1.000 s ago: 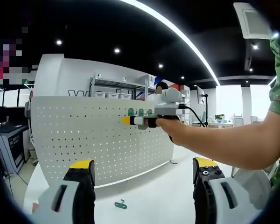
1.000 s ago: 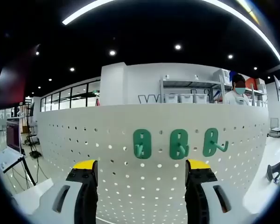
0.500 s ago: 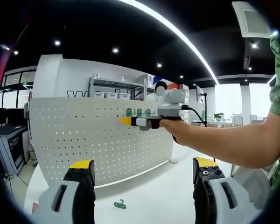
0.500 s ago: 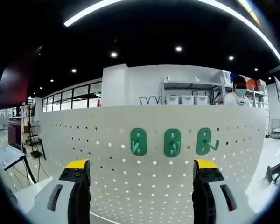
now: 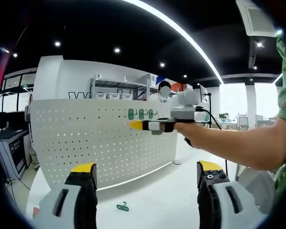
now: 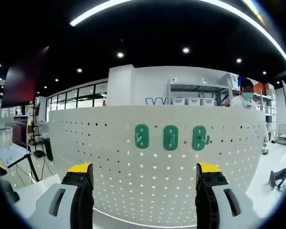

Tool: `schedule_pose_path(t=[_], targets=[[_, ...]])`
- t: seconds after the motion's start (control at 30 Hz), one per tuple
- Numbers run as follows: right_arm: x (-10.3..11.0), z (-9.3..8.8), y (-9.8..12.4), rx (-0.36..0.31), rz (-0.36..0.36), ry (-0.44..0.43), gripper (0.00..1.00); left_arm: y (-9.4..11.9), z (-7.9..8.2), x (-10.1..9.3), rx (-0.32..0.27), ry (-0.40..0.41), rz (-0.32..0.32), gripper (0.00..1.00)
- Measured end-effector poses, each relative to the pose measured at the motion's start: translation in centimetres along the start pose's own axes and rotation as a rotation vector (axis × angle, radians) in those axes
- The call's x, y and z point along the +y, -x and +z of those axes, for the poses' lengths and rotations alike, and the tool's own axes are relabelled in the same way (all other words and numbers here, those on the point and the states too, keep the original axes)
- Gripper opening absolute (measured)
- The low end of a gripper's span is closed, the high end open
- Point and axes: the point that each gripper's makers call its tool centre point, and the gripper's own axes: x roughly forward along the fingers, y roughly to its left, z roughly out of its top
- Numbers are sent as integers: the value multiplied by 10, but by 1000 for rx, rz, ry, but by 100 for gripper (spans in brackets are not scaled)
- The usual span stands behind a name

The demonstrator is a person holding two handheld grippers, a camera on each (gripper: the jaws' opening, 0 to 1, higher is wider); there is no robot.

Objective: Insert the hook assembly into the mounting plate slot until the hook locks in place.

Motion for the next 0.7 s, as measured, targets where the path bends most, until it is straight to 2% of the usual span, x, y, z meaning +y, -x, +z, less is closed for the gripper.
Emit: schedule_pose_path(t=[0.33, 0.7], targets=[[2, -9, 24, 10, 7, -6, 89, 3, -1, -3, 6, -11, 8, 88], [3, -28, 54, 42, 19, -5, 88, 1, -12, -3, 35, -23, 22, 88]])
